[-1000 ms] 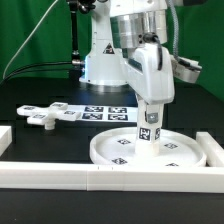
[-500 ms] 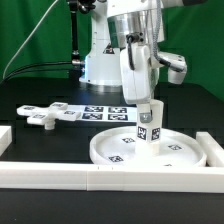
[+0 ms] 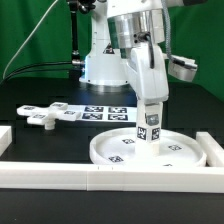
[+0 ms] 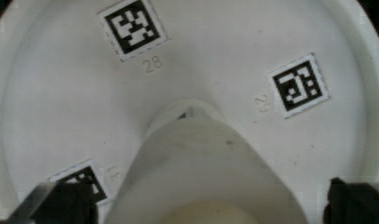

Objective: Assemble round table

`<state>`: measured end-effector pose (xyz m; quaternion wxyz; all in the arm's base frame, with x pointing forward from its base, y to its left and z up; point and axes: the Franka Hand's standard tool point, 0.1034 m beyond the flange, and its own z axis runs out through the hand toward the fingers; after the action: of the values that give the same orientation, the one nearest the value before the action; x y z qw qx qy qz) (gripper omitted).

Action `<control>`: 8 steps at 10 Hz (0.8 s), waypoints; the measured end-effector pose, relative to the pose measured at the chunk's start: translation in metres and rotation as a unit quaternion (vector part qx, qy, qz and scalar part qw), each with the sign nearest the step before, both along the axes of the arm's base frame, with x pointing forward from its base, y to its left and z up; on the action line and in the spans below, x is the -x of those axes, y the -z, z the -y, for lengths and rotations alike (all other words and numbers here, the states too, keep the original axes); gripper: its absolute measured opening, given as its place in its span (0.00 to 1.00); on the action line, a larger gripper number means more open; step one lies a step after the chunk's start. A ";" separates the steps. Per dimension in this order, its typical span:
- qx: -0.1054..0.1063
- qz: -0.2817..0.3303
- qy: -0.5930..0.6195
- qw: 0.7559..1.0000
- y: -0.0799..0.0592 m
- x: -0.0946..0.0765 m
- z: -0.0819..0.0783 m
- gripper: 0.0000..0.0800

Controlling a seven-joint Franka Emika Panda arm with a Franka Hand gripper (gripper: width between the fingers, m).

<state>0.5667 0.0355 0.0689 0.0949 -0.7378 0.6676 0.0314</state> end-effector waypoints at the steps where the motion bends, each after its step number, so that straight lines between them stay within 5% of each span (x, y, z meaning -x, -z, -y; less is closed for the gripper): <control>1: 0.004 0.008 -0.043 0.999 0.000 0.000 0.000 0.81; 6: 0.017 0.037 -0.201 0.979 0.000 0.000 0.000 0.81; 8: 0.032 0.057 -0.320 0.945 -0.002 -0.004 0.002 0.81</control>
Offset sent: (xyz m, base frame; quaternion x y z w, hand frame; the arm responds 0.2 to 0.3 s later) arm 0.0000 0.0000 0.0000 0.0000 0.0000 -0.1938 0.9810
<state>0.5702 0.0334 0.0705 0.0940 -0.9157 0.3908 -0.0035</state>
